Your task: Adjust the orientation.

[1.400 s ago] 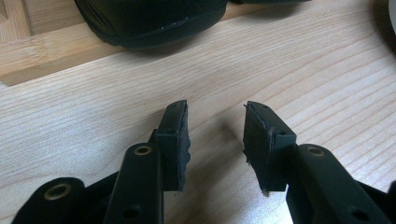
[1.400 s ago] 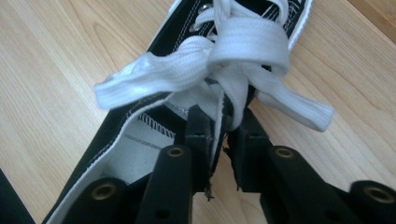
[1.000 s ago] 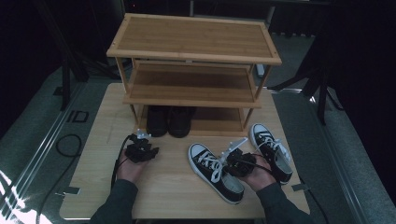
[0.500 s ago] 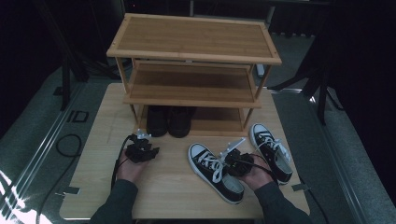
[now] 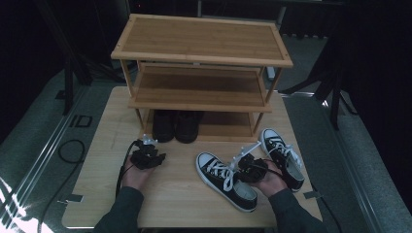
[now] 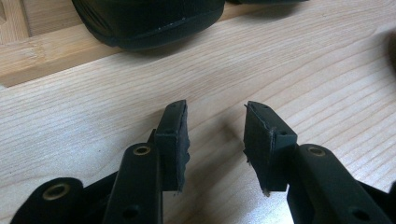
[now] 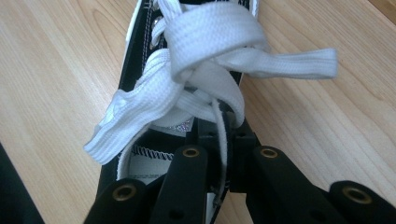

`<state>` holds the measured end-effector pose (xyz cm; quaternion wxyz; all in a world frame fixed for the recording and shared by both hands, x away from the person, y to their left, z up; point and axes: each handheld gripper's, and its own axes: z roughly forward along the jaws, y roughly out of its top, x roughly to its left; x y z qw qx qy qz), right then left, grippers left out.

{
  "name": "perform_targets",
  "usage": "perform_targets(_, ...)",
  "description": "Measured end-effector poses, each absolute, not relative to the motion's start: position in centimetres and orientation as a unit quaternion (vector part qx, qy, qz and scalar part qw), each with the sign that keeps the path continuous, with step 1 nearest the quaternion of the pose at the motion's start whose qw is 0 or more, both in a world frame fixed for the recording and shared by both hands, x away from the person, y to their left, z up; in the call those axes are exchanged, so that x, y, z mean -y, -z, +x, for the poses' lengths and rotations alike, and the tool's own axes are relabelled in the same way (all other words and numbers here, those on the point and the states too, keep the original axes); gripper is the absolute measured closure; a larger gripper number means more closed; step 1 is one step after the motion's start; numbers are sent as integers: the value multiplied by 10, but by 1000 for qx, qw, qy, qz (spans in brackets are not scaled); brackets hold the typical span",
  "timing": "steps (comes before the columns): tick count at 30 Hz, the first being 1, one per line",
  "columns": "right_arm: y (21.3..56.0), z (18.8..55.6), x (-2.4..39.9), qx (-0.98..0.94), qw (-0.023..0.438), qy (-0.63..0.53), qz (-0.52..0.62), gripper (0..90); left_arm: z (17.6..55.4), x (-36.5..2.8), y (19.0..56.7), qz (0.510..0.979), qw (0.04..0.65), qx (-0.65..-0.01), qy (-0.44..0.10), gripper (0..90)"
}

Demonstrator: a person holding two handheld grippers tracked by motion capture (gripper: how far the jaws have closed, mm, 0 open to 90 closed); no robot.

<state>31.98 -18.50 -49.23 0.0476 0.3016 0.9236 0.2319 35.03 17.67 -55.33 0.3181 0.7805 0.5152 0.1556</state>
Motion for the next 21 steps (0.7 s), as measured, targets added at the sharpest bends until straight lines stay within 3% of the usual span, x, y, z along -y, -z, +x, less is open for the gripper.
perform_targets(21, 475, 319, 196, -919, 43, -251, 300, 882, 348, -172, 552, 787, 314, -509, -152, 614)
